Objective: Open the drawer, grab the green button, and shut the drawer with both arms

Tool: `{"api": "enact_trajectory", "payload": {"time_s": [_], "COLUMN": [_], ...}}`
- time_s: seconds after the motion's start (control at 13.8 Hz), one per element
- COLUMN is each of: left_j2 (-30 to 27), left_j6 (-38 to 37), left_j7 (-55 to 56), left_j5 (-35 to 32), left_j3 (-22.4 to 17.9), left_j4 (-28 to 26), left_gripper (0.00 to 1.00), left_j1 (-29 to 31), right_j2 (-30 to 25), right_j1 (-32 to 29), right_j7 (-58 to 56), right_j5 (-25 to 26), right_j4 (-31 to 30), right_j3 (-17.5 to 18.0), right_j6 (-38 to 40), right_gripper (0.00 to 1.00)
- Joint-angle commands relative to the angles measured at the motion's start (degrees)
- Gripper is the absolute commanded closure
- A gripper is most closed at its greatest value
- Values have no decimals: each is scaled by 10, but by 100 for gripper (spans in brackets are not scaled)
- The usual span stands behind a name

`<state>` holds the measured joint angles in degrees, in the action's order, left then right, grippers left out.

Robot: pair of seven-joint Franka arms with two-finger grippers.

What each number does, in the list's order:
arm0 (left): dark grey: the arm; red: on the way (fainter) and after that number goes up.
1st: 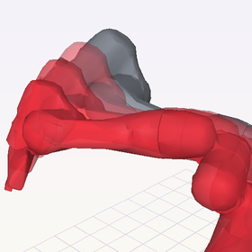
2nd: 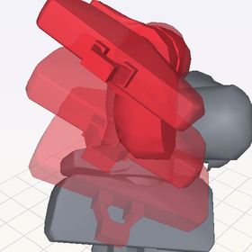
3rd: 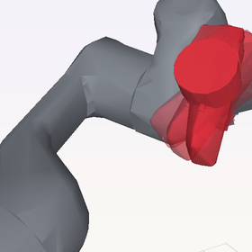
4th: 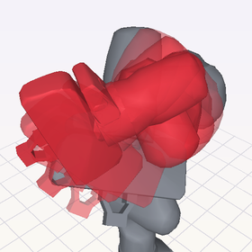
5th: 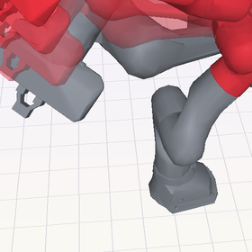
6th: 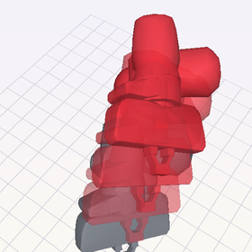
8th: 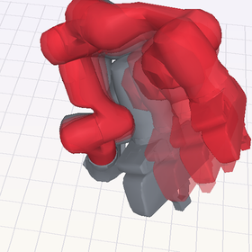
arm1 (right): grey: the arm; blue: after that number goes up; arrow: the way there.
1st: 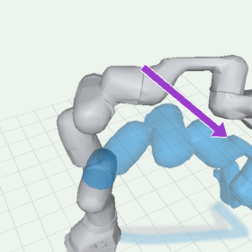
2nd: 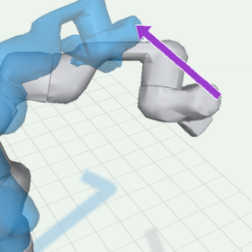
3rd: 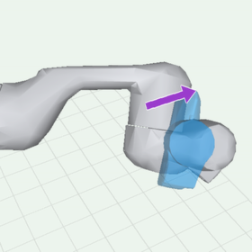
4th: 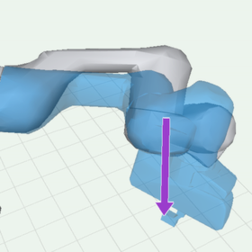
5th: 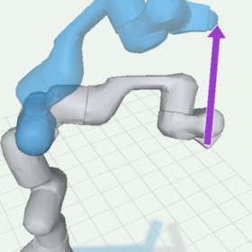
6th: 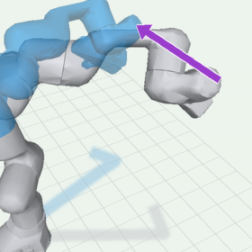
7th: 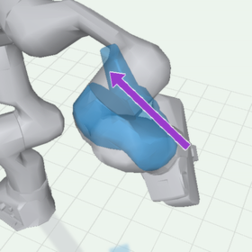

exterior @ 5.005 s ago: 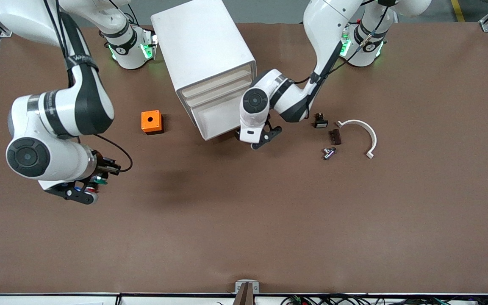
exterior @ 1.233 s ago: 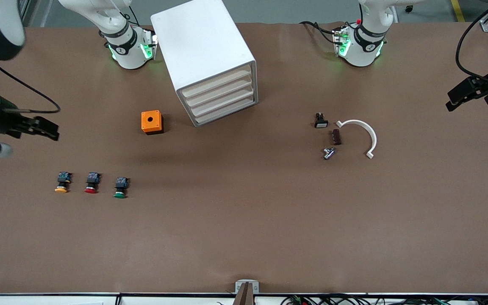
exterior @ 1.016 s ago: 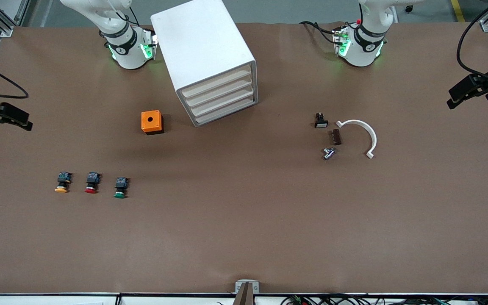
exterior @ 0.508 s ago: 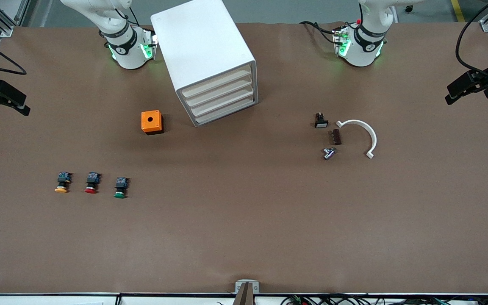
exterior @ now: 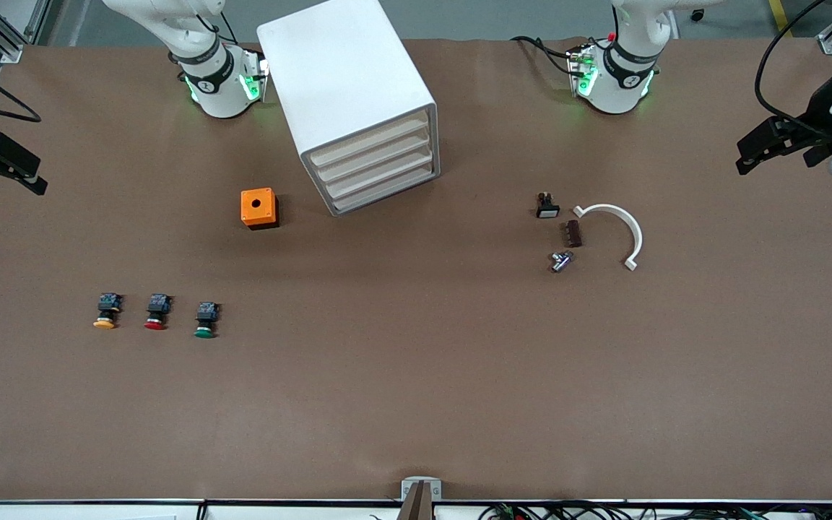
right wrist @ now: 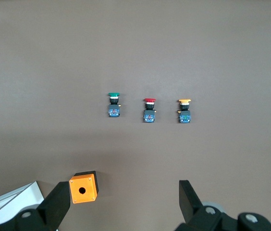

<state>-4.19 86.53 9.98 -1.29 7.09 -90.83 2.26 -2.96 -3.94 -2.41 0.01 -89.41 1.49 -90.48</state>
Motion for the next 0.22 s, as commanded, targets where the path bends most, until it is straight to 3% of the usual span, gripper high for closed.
{"api": "enact_trajectory", "payload": {"time_s": [0.0,0.15], "left_j2": [14,14], "left_j6": [-5,-5], "left_j7": [-2,-7], "left_j5": [-4,-5], "left_j3": [6,6], "left_j4": [27,26], "left_gripper": [0,0], "left_j1": [6,6], "right_j2": [3,3], "right_j1": [2,1], "right_j7": [-1,-1], "right_j5": [2,5], "right_j4": [27,32], "right_j3": [-2,-2], "right_j6": [42,47], "right_gripper": [0,0]}}
